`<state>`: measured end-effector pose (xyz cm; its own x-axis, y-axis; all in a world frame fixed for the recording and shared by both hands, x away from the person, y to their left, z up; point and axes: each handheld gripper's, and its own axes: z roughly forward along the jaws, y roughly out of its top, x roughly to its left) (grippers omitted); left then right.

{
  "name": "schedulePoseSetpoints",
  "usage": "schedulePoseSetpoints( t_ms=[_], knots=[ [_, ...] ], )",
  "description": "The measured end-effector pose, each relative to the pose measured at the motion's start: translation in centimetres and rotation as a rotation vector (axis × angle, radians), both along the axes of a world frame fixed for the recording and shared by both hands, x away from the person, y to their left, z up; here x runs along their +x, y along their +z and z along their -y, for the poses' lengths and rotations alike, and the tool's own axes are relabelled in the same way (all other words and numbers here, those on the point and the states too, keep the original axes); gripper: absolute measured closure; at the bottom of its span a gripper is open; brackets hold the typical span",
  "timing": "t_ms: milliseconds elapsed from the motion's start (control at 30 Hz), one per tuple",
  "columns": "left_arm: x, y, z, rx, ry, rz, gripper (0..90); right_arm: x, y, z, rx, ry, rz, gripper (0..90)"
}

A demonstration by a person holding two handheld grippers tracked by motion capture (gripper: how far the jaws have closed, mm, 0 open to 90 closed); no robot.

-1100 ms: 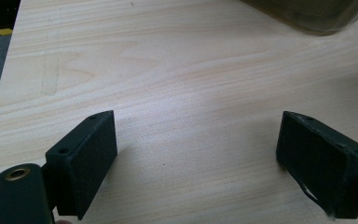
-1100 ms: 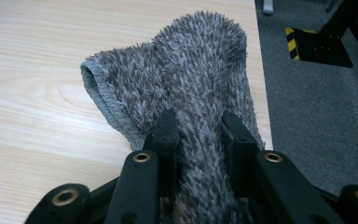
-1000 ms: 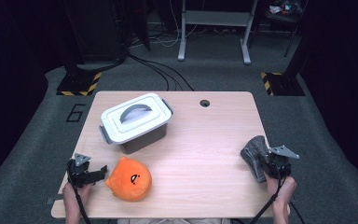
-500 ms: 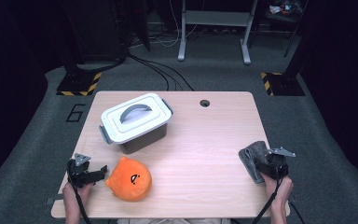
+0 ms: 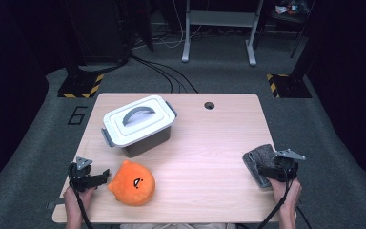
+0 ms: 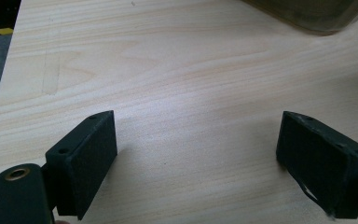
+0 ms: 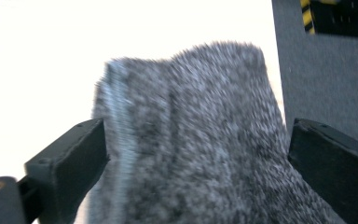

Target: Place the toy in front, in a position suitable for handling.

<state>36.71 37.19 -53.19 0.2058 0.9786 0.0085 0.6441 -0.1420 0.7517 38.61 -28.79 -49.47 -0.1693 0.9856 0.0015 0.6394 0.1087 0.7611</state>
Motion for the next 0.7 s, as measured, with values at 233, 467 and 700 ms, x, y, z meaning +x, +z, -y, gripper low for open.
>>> schedulePoseSetpoints(
  t_ms=[233, 467, 700],
  knots=[
    [0.2, 0.0, -0.3, -0.009, -0.014, -0.009, 12.2, -1.7, 1.4, -2.1, -0.014, 0.074, 0.045, 1.7],
    [0.3, 0.0, -0.3, -0.010, -0.018, -0.006, 12.3, -2.9, 0.6, -5.1, -0.014, 0.168, 0.043, 1.8],
    [0.0, 0.1, -0.6, -0.016, -0.045, -0.012, 12.1, -3.3, -1.4, -7.7, -0.025, 0.248, 0.028, 2.0]
  ],
)
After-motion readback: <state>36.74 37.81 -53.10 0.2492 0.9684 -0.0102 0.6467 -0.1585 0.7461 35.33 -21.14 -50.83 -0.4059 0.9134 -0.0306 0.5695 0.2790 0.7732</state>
